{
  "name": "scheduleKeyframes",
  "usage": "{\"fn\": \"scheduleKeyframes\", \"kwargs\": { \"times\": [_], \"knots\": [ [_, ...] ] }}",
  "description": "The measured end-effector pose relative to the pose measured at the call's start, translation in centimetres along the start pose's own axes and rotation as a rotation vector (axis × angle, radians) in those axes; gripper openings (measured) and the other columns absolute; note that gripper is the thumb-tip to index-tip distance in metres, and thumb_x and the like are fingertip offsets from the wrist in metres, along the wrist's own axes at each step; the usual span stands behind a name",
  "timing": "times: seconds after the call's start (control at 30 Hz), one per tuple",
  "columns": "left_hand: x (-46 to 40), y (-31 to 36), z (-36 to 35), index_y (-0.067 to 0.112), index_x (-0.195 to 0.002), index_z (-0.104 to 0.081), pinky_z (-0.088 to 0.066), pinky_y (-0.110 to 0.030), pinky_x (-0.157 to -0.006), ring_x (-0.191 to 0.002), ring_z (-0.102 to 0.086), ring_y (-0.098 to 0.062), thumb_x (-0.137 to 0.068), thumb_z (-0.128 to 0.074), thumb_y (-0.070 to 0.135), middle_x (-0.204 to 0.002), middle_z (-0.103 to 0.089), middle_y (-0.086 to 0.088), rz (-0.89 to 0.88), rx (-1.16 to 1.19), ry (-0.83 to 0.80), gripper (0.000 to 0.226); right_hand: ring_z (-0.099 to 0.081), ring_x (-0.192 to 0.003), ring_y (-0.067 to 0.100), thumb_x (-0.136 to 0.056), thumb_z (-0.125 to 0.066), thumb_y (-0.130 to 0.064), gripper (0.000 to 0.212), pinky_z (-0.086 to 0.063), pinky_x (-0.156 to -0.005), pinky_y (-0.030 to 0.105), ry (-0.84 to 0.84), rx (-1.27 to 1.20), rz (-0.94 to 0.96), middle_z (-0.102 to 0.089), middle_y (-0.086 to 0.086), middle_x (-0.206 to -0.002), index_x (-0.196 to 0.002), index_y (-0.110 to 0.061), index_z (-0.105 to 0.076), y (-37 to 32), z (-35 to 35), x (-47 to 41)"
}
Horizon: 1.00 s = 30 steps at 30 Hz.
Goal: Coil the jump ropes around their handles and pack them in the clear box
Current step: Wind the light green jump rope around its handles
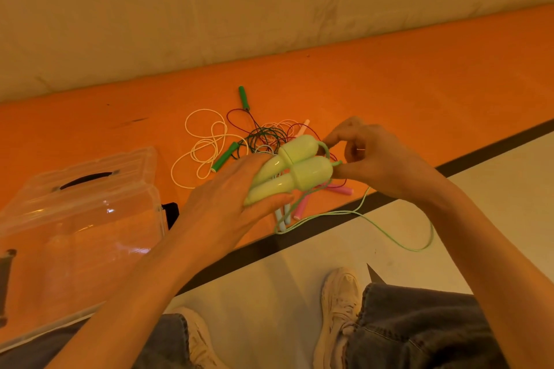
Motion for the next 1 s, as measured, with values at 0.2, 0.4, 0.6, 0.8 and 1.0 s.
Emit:
{"fn": "scheduleKeyframes", "kwargs": {
  "times": [0.2,0.4,0.6,0.8,1.0],
  "knots": [
    [-0.3,0.5,-0.3,0.048,-0.118,-0.045,-0.033,-0.014,-0.062,-0.089,-0.051,0.004,-0.076,-0.050,0.069,-0.097,-0.054,0.024,0.033,0.194,-0.064,0.047,-0.065,-0.076,0.019,-0.075,-0.073,0.005,0.020,-0.053,-0.067,0.021,-0.029,-0.195,-0.075,-0.069,0.012,-0.082,-0.089,-0.007,-0.066,0.7,0.1,0.0],
    [-0.5,0.7,-0.9,0.040,-0.118,-0.049,-0.036,-0.015,-0.058,-0.079,-0.052,-0.002,-0.077,-0.058,0.058,-0.090,-0.057,0.014,0.073,0.316,-0.121,0.046,-0.064,-0.077,0.007,-0.078,-0.071,-0.002,0.016,-0.054,-0.072,0.017,0.021,-0.264,-0.021,-0.069,0.005,-0.084,-0.087,-0.014,-0.066,0.4,0.4,0.2],
    [-0.6,1.4,-1.0,0.035,-0.108,-0.053,-0.037,-0.010,-0.058,-0.067,-0.050,0.003,-0.079,-0.057,0.059,-0.081,-0.056,0.025,0.042,0.434,-0.162,0.038,-0.067,-0.081,0.006,-0.076,-0.069,-0.013,0.016,-0.055,-0.078,0.019,-0.027,-0.345,-0.003,-0.071,-0.001,-0.087,-0.091,-0.012,-0.067,0.2,1.2,1.0],
    [-1.0,2.0,-1.0,0.040,-0.119,-0.051,-0.037,-0.006,-0.070,-0.084,-0.051,0.012,-0.084,-0.058,0.055,-0.097,-0.051,0.029,-0.018,0.459,-0.112,0.039,-0.068,-0.083,0.012,-0.074,-0.063,-0.014,0.022,-0.054,-0.073,0.020,-0.021,-0.628,-0.001,-0.070,0.007,-0.093,-0.095,-0.007,-0.064,0.2,1.2,1.2],
    [-0.9,2.6,-1.8,0.025,-0.127,-0.049,-0.038,-0.008,-0.058,-0.064,-0.051,0.007,-0.089,-0.058,0.037,-0.075,-0.056,0.029,-0.001,0.575,-0.178,0.041,-0.067,-0.074,0.007,-0.074,-0.058,-0.008,0.019,-0.053,-0.066,0.018,-0.062,-0.841,-0.042,-0.071,-0.004,-0.078,-0.093,-0.006,-0.062,0.1,0.2,1.1]
  ]
}}
Point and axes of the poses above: each hand's wrist, its own x-axis away from the middle knuckle, its own z-axis out of the back of the hand, y = z × x, the point moved 5 cm from there along -x, towards the middle knuckle
